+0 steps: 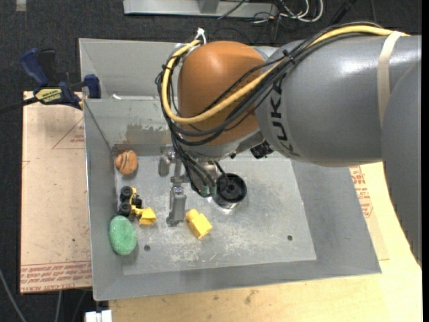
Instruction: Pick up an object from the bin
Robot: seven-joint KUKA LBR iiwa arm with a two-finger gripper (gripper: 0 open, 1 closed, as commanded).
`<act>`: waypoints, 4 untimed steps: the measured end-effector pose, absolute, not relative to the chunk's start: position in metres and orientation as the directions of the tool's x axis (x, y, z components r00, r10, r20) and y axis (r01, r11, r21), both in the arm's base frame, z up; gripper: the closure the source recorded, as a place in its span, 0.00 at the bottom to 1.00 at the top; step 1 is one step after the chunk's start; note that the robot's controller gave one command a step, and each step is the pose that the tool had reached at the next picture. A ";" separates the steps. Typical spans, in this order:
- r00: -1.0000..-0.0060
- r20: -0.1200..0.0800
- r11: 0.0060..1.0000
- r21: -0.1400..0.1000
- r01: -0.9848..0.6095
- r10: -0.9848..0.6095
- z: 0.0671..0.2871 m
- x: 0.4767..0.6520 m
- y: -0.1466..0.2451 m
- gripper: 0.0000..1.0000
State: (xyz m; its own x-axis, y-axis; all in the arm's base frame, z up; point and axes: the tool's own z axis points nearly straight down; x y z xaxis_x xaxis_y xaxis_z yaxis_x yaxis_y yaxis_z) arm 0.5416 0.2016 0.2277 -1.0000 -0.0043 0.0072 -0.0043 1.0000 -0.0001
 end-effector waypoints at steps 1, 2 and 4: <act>-1.000 -0.001 1.000 0.001 0.000 0.000 0.233 0.543 0.200 0.00; -1.000 -0.007 1.000 0.003 0.000 0.000 0.228 0.544 0.201 0.00; -0.999 -0.013 0.999 0.004 -0.046 -0.046 0.213 0.546 0.196 0.00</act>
Offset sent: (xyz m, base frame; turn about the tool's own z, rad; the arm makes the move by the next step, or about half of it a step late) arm -0.0014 0.0161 -0.1182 0.0254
